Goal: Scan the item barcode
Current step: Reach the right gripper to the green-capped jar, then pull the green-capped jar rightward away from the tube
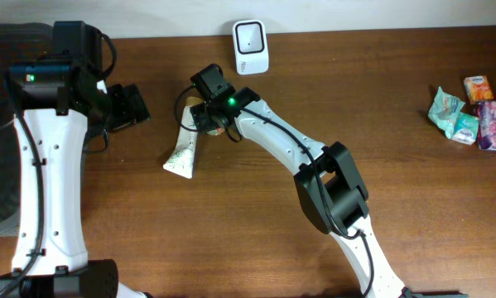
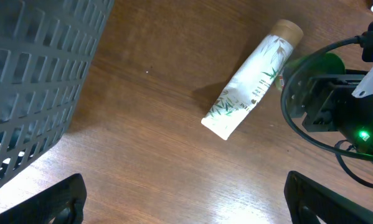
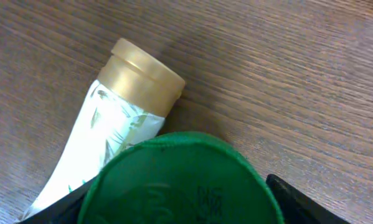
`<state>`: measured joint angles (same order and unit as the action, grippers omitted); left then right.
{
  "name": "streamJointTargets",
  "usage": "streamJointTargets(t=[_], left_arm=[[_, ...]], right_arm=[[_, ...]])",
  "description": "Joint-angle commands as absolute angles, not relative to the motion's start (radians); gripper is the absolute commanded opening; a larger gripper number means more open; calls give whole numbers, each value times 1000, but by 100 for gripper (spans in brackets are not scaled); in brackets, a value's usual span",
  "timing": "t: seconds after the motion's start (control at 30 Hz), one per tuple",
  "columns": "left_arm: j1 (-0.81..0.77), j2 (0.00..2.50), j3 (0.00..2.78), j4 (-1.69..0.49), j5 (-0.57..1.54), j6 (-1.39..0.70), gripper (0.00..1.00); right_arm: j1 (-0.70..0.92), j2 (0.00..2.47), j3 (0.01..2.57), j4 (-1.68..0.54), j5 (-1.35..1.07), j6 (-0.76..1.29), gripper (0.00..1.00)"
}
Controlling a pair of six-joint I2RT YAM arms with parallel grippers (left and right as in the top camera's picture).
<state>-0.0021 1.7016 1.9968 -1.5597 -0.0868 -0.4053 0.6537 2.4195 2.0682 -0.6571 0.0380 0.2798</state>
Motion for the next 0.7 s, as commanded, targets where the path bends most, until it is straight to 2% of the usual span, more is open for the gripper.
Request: streamJointTargets(t=[0.0, 0.07, 0.17, 0.3, 0.4, 0.67], left_arm=[[5, 1684, 1997, -1560, -95, -411, 99], [5, 1684, 1997, -1561, -95, -411, 99], [5, 1684, 1997, -1560, -95, -411, 99], [5, 1684, 1997, -1561, -95, -411, 99], [5, 1684, 1997, -1561, -95, -411, 99], [5, 1684, 1997, -1561, -95, -411, 99]], right_arm=[[660, 2430, 2081, -670, 68, 266, 67], [660, 2424, 2093, -693, 64, 270, 66], [659, 2393, 2115, -750, 65, 270, 58], [659, 2360, 2115, -867, 65, 270, 58], [647, 2360, 2115, -989, 65, 270, 54], [434, 2342, 2115, -1276, 65, 237, 55]])
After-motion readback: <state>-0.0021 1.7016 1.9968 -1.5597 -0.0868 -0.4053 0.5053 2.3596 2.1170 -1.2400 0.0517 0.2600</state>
